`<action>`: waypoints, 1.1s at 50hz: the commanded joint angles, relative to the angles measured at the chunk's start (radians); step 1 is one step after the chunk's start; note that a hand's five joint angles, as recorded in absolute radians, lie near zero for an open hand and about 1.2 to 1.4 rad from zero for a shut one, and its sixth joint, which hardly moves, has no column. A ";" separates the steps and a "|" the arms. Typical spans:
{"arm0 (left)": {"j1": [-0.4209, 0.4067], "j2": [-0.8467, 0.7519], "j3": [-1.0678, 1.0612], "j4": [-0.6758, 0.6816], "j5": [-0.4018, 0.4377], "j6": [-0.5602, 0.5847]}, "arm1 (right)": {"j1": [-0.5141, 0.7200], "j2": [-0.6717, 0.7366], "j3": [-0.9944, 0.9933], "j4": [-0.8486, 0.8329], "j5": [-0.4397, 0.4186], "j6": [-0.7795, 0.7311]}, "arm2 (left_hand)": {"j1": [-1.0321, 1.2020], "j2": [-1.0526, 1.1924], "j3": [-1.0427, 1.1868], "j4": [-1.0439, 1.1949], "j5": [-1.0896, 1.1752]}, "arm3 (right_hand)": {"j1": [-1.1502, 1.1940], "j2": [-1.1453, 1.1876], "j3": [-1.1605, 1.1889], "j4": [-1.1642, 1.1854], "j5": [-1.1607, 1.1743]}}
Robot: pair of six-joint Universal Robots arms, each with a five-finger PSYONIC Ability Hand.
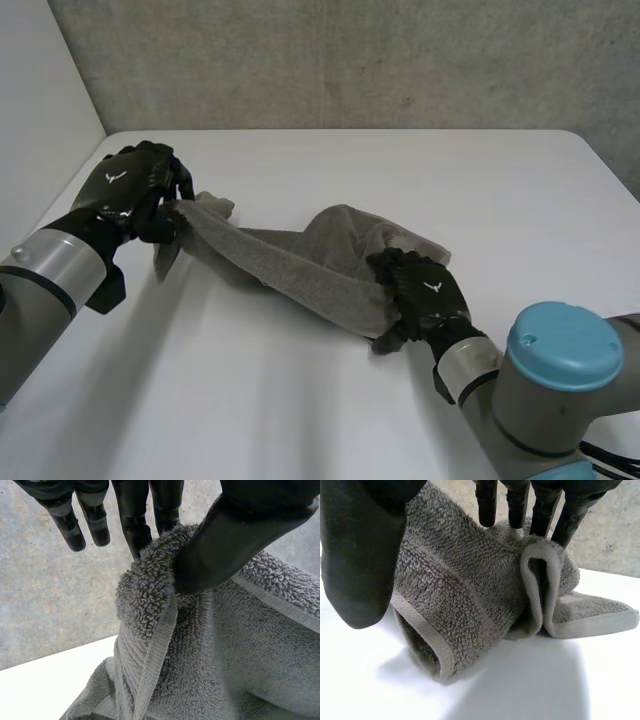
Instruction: Fold the towel.
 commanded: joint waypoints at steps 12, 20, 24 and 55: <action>0.024 0.014 -0.003 -0.004 -0.002 -0.002 | -0.115 0.019 -0.106 -0.052 0.026 -0.008 | 0.085 0.104 -0.045 -0.056 0.069 | 0.763 0.747 -0.033 -0.053 0.754; 0.035 0.021 -0.005 -0.017 -0.002 -0.003 | -0.195 -0.067 -0.089 -0.038 0.009 -0.007 | 0.085 0.104 -0.045 -0.056 0.069 | 0.537 0.521 -0.033 -0.053 0.528; 0.033 0.020 -0.011 -0.017 -0.002 -0.005 | -0.201 -0.095 -0.066 -0.039 0.008 0.000 | 0.085 0.104 -0.045 -0.056 0.069 | 0.393 0.378 -0.033 -0.053 0.384; 0.055 0.028 -0.065 -0.056 0.007 0.020 | -0.279 -0.127 -0.007 0.137 -0.319 -0.016 | 0.085 0.104 -0.045 -0.056 0.069 | 1.161 1.145 -0.033 -0.053 1.152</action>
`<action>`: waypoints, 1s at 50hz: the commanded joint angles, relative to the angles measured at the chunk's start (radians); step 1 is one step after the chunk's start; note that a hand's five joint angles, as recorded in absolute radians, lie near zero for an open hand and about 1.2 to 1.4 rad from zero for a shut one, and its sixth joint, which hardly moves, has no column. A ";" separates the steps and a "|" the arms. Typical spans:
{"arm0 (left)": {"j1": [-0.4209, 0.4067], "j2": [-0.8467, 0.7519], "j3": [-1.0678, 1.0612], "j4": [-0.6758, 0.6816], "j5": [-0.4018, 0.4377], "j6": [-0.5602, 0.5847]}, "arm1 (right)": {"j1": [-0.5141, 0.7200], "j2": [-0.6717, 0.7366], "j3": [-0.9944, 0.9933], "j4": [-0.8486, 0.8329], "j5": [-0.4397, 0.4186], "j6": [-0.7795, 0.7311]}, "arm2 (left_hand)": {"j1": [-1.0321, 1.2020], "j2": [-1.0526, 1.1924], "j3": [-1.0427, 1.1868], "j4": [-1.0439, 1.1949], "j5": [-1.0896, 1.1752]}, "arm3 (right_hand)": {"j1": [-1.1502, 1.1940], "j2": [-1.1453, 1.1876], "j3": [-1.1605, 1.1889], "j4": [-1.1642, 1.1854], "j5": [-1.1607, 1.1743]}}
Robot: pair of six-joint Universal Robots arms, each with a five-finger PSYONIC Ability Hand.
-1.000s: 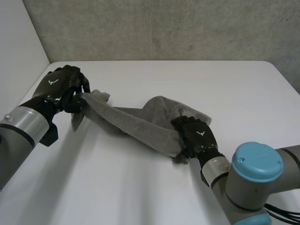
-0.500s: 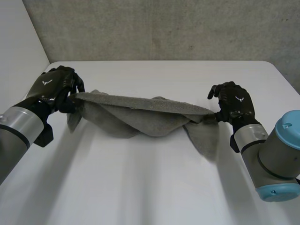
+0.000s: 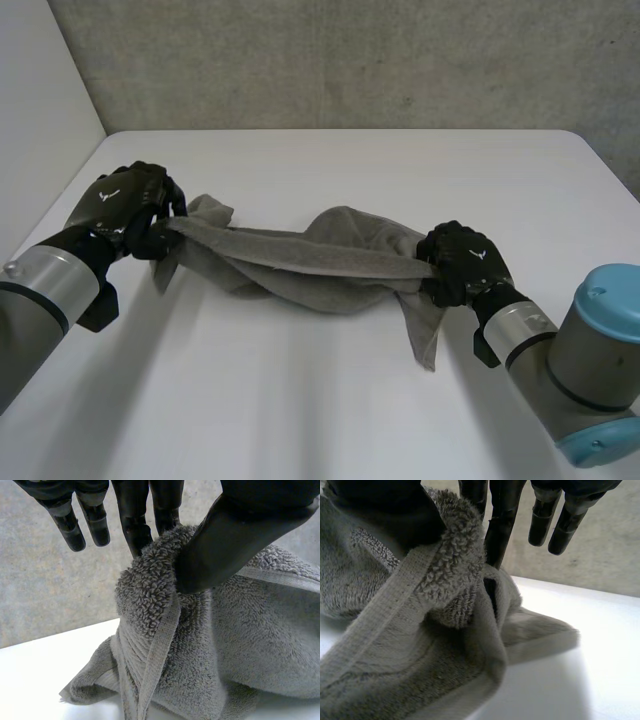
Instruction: Fold the towel.
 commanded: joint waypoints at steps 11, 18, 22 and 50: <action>0.042 -0.113 0.081 -0.070 0.012 0.140 | -0.133 -0.026 -0.364 0.607 -0.316 -0.237 | 0.085 0.098 -0.045 -0.056 0.069 | 0.072 0.167 -0.033 -0.053 0.091; 0.026 -0.326 0.316 -0.081 0.001 0.214 | -0.104 0.254 -0.947 0.964 -0.253 -0.535 | 0.085 0.098 -0.045 -0.056 0.069 | 0.072 0.167 -0.033 -0.053 0.091; 0.013 -0.454 0.516 -0.079 0.001 0.243 | -0.063 0.344 -1.169 0.985 -0.216 -0.556 | 0.085 0.098 -0.045 -0.056 0.069 | 0.072 0.167 -0.033 -0.053 0.091; 0.023 -0.273 0.395 0.346 0.041 0.188 | -0.027 0.071 -0.798 0.417 -0.216 -0.519 | 0.085 0.098 -0.045 -0.056 0.069 | 0.072 0.167 -0.033 -0.053 0.091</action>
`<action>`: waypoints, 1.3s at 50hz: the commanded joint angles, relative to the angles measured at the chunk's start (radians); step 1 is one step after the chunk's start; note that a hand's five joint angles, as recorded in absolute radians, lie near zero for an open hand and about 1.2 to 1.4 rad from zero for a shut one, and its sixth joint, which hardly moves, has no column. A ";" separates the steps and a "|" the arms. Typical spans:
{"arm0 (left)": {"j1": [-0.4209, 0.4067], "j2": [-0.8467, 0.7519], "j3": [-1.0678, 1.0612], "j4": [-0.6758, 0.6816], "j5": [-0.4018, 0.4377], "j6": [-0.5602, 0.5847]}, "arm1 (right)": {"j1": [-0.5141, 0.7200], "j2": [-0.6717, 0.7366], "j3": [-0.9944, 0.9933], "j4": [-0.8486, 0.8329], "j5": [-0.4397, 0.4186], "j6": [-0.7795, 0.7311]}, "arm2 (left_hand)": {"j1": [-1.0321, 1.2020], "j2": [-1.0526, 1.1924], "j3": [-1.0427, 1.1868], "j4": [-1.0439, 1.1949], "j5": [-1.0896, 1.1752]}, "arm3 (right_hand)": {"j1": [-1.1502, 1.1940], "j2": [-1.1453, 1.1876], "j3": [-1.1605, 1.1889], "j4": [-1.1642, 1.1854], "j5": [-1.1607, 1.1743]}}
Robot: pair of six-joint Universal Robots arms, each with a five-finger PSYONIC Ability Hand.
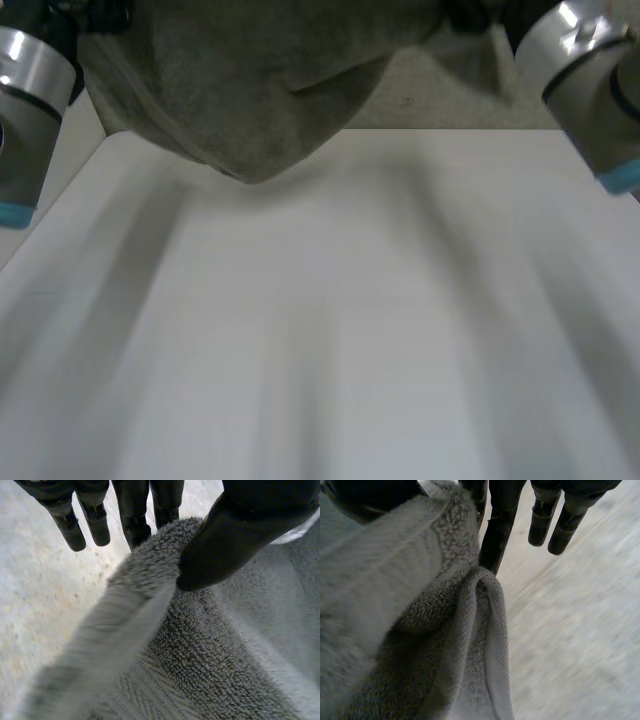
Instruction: Fold the towel.
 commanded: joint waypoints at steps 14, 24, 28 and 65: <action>0.026 -0.154 -0.508 -0.026 0.135 0.235 | -0.084 0.066 0.665 0.002 -0.116 -0.267 | 0.085 0.087 -0.045 -0.056 0.063 | 0.072 0.114 -0.033 -0.053 0.070; 0.012 -0.114 -0.527 -0.110 0.130 0.273 | -0.074 0.028 0.727 -0.001 -0.067 -0.244 | 0.085 0.087 -0.045 -0.056 0.063 | -0.863 -0.821 -0.033 -0.053 -0.865; 0.020 -0.096 -0.528 -0.121 0.127 0.270 | -0.074 0.011 0.760 -0.006 -0.013 -0.192 | 0.085 0.087 -0.045 -0.056 0.063 | -0.916 -0.874 -0.033 -0.053 -0.918; 0.054 0.001 -0.565 -0.172 0.127 0.126 | -0.083 -0.277 1.150 -0.170 0.080 -0.050 | 0.085 0.087 -0.045 -0.056 0.063 | -0.872 -0.830 -0.033 -0.053 -0.874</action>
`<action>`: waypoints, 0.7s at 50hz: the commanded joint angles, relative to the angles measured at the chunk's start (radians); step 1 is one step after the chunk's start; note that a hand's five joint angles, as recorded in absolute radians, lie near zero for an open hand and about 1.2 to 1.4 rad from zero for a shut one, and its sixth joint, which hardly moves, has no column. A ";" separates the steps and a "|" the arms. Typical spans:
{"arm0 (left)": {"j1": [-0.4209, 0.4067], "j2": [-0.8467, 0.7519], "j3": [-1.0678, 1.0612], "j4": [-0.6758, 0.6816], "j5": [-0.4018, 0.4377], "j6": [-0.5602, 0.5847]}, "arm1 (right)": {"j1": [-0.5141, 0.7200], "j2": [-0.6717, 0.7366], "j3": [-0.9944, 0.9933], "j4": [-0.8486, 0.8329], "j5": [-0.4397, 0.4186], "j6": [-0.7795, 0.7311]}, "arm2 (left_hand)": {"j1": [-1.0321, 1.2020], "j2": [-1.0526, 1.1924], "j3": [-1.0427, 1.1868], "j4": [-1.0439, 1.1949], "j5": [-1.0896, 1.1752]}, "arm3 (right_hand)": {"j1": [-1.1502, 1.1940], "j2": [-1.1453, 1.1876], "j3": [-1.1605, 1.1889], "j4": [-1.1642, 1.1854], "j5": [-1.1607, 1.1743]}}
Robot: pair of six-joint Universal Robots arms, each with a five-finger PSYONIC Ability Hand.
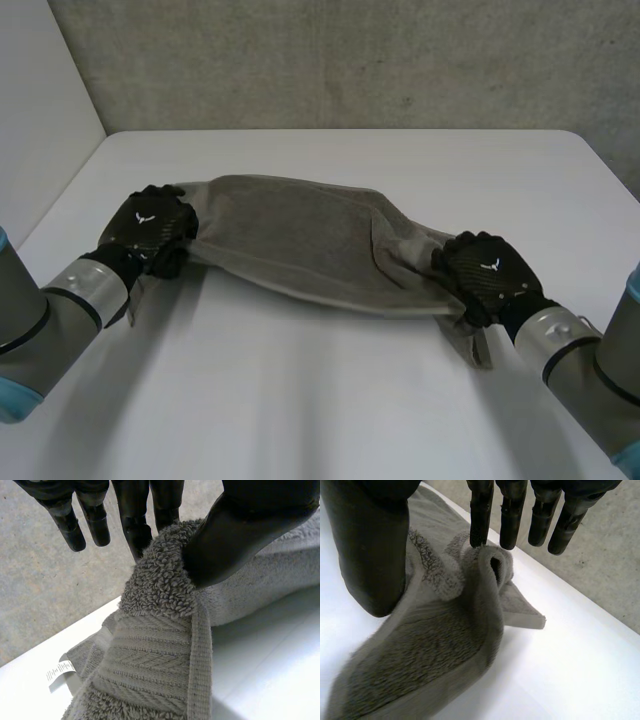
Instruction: Fold the towel.
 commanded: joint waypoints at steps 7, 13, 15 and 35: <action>-0.003 0.025 -0.019 -0.016 -0.001 -0.019 | 0.005 -0.081 0.108 -0.046 0.000 0.004 | 0.085 0.084 -0.045 -0.056 0.063 | 0.058 0.053 -0.033 -0.053 0.078; -0.003 0.025 -0.019 -0.053 -0.001 -0.019 | 0.009 -0.081 0.150 -0.071 -0.007 0.003 | 0.076 0.076 -0.045 -0.056 0.055 | 0.090 0.085 -0.033 -0.053 0.110; -0.003 0.025 -0.019 -0.062 -0.001 -0.019 | 0.011 -0.081 0.160 -0.072 -0.011 0.001 | -0.078 -0.078 -0.045 -0.056 -0.099 | 0.090 0.085 -0.033 -0.053 0.110; 0.000 0.023 -0.086 -0.078 -0.004 -0.005 | 0.023 -0.026 0.176 -0.143 -0.006 0.009 | -0.928 -0.928 -0.045 -0.056 -0.949 | 0.073 0.067 -0.033 -0.053 0.093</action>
